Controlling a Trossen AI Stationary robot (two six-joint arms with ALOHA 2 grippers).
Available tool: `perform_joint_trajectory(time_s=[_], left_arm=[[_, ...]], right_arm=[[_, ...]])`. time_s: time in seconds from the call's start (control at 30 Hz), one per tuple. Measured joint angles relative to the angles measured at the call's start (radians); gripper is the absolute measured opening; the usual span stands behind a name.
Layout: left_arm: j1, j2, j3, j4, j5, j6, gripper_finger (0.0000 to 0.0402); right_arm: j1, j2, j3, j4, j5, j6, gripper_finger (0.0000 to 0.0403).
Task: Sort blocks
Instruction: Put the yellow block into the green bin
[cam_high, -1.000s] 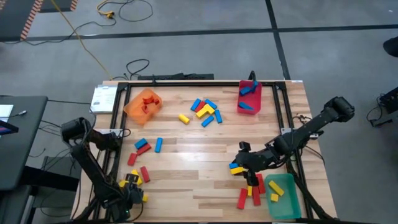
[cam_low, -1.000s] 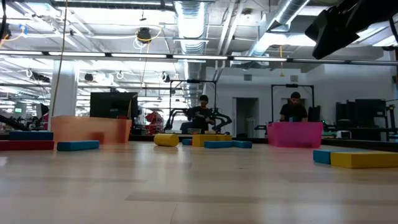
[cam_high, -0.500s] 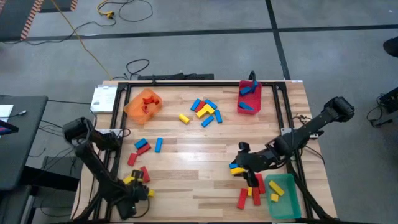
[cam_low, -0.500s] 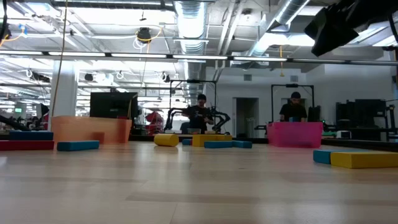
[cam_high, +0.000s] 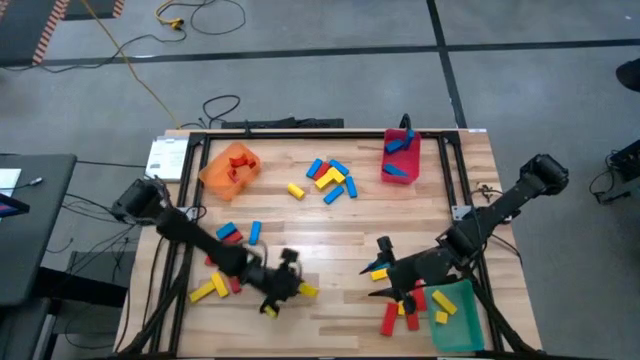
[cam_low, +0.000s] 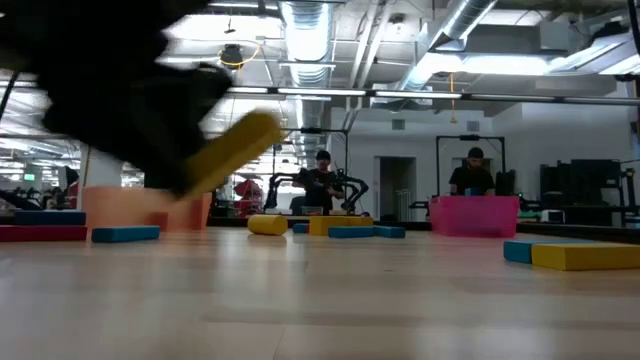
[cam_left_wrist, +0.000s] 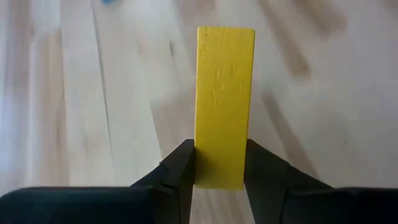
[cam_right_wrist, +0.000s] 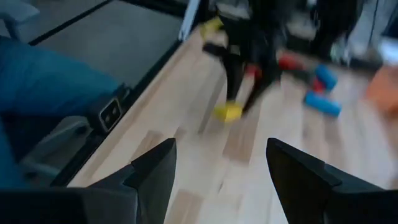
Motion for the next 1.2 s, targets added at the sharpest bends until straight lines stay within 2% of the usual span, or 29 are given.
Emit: perform_joint_trajectory(time_s=[0.1,0.23,0.33,0.43,0.67,0.77,1.2], left_arm=[[0.106,-0.001,0.0,0.111,0.189,0.065,0.0104],[0.222,-0.001,0.0,0.224,0.439,0.078,0.0104],[0.281,-0.001,0.001,0.309,0.591,0.065,0.0104],[0.322,-0.001,0.002,0.367,0.691,0.051,0.0104],[0.38,-0.001,0.003,0.382,0.78,0.034,0.0104],[0.391,-0.001,0.003,0.393,0.806,0.036,0.0104],[0.402,-0.001,0.026,0.444,0.828,0.036,0.0105]], right_arm=[[0.011,0.003,0.0,0.051,0.002,-0.108,0.0265],[0.009,0.045,0.0,0.113,0.021,-0.204,0.0265],[-0.013,0.095,0.0,0.151,0.022,-0.26,0.0265],[-0.041,0.146,0.0,0.212,0.022,-0.302,0.0265],[-0.08,0.212,0.002,0.356,0.016,-0.373,0.0265],[-0.099,0.214,0.005,0.353,-0.049,-0.362,0.0264],[-0.137,0.214,0.006,0.394,-0.089,-0.358,0.0222]])
